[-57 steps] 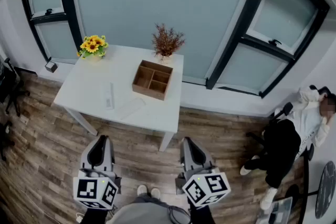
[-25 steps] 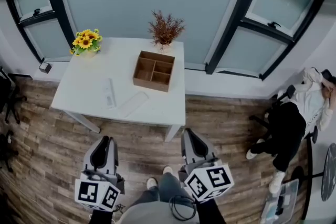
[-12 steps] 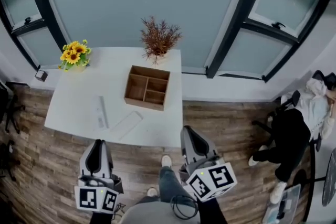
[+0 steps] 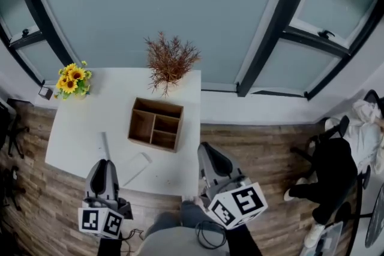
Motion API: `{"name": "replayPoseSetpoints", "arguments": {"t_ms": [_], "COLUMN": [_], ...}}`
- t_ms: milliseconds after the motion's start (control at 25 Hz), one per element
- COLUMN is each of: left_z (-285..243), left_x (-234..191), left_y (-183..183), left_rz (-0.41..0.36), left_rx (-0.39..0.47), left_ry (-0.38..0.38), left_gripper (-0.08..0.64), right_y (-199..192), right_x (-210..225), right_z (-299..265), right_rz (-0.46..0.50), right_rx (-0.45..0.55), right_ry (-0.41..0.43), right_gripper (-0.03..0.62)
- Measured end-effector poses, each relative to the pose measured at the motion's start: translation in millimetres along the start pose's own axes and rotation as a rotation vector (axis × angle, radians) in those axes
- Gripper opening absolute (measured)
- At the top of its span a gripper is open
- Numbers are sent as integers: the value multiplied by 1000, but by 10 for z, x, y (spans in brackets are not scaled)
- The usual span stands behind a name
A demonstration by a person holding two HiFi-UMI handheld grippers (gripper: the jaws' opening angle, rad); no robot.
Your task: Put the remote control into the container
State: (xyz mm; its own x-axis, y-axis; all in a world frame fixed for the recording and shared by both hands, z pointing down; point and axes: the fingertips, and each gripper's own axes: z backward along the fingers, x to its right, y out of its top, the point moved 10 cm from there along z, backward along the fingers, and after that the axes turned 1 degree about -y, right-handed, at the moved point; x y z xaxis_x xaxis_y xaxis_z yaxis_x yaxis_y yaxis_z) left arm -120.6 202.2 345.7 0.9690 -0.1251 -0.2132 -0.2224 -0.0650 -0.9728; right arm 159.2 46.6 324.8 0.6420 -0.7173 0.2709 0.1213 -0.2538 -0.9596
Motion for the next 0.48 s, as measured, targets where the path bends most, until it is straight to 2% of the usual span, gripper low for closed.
{"name": "replayPoseSetpoints", "arguments": {"t_ms": [120, 320, 480], "left_z": [-195, -443, -606], "left_x": [-17, -63, -96], "left_y": [-82, -243, -332], "left_rz": [-31, -112, -165], "left_rx": [-47, -188, -284], "left_ry": [-21, -98, -159], "left_gripper": [51, 57, 91], "right_y": [57, 78, 98], "right_x": [141, 221, 236], "right_z": [-127, -292, -415], "right_rz": [-1, -2, -10], "right_rx": [3, -16, -17], "right_ry": [12, 31, 32], "right_gripper": [5, 5, 5]}}
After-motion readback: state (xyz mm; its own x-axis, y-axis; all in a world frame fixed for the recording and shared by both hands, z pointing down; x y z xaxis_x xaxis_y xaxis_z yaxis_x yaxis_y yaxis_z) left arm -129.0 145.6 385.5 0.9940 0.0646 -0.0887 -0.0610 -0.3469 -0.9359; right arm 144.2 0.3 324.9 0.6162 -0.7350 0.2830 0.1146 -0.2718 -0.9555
